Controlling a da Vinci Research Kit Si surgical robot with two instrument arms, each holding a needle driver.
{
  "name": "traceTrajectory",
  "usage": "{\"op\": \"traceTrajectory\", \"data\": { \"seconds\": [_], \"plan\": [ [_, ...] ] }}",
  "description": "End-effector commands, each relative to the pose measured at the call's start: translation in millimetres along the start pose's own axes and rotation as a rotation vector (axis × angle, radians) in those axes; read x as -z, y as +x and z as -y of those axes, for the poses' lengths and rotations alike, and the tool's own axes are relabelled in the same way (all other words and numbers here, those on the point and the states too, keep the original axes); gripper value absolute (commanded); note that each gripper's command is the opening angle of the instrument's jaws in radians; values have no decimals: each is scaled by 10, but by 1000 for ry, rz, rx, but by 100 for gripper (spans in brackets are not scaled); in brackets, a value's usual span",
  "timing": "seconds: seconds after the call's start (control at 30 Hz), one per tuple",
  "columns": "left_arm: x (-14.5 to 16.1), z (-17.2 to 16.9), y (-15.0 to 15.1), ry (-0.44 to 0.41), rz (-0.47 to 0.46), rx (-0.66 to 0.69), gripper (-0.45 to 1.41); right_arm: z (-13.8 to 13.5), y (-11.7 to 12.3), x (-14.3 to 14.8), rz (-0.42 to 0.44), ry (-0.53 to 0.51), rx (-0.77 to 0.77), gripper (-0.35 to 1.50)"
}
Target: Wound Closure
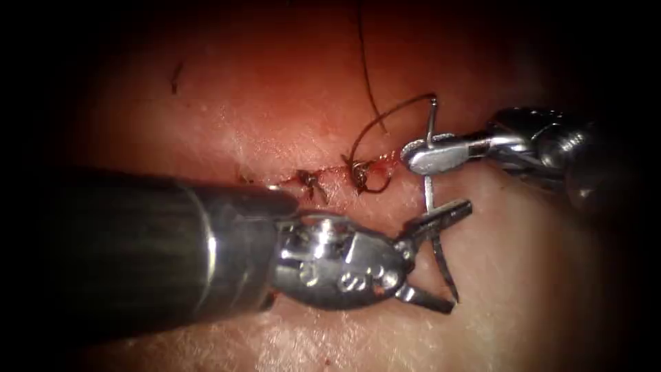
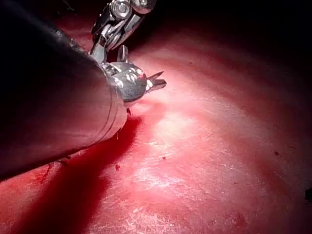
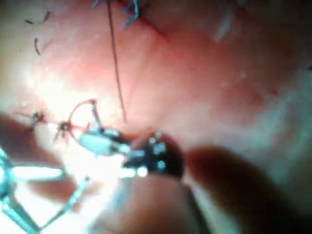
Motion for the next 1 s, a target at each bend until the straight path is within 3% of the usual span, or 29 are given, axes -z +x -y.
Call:
{"op": "traceTrajectory", "data": {
  "seconds": [0.03, 0.23, 0.27, 0.33, 0.4, 0.47, 0.57, 0.6, 0.67, 1.0],
  "plan": [
    [-8, -2, -2, -3, -1, 2, 104, -8, -4, -3, -1, -1, 7, -35],
    [8, -7, -9, -122, 39, 79, 101, -19, 12, 11, -66, -29, 217, -35],
    [11, -7, -11, -130, 38, 101, 94, -19, 14, 11, -68, -35, 250, -35],
    [17, 0, -21, -142, 34, 183, 47, -17, 22, 13, -93, -55, 337, -35],
    [15, 10, -30, -147, 33, 255, 20, -16, 28, 13, -107, -63, 378, -35],
    [11, 20, -39, -153, 33, 340, 10, -15, 32, 13, -117, -71, 421, -35],
    [7, 31, -50, -141, 41, 392, 10, -13, 33, 14, -117, -72, 443, -35],
    [3, 41, -58, -116, 57, 448, -3, -12, 34, 14, -117, -78, 471, -35],
    [-2, 51, -67, -94, 74, 500, -11, -12, 34, 14, -117, -83, 487, -35],
    [-16, 71, -111, -52, 181, 486, 0, -12, 35, 14, -115, -92, 570, -35]
  ]
}}
